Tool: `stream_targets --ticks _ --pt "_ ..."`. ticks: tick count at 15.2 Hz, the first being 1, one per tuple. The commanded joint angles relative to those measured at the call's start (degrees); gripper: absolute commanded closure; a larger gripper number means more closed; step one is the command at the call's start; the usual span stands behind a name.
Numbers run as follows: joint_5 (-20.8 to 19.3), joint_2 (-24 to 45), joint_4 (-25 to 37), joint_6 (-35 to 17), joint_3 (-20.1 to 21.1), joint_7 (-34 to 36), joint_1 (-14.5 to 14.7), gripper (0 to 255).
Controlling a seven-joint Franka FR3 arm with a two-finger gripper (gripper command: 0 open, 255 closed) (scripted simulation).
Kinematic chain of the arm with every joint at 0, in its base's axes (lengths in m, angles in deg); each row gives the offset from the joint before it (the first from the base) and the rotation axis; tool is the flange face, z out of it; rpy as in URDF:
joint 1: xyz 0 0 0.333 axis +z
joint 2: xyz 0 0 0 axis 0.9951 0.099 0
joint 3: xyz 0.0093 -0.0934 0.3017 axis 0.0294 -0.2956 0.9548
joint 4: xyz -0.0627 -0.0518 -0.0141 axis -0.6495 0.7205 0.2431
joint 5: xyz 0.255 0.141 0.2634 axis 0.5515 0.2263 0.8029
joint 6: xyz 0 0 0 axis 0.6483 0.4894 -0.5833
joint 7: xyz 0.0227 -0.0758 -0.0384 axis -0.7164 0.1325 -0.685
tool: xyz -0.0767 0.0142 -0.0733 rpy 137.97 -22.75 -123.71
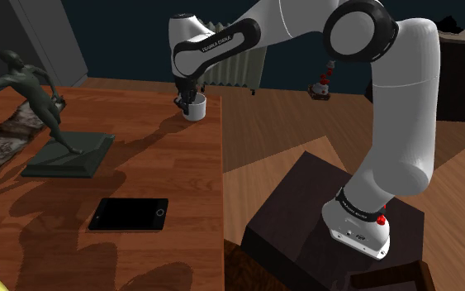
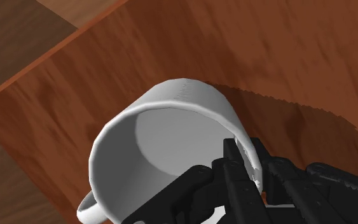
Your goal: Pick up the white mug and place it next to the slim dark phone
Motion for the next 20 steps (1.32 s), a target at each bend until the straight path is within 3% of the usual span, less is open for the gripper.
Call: stream_targets --ticks 1,20 --pt "0.11 -0.49 0.52 1.00 0.06 -0.11 -0.02 255" --pt "1.09 -4.65 9.01 13.59 0.51 -1.16 -0.04 255"
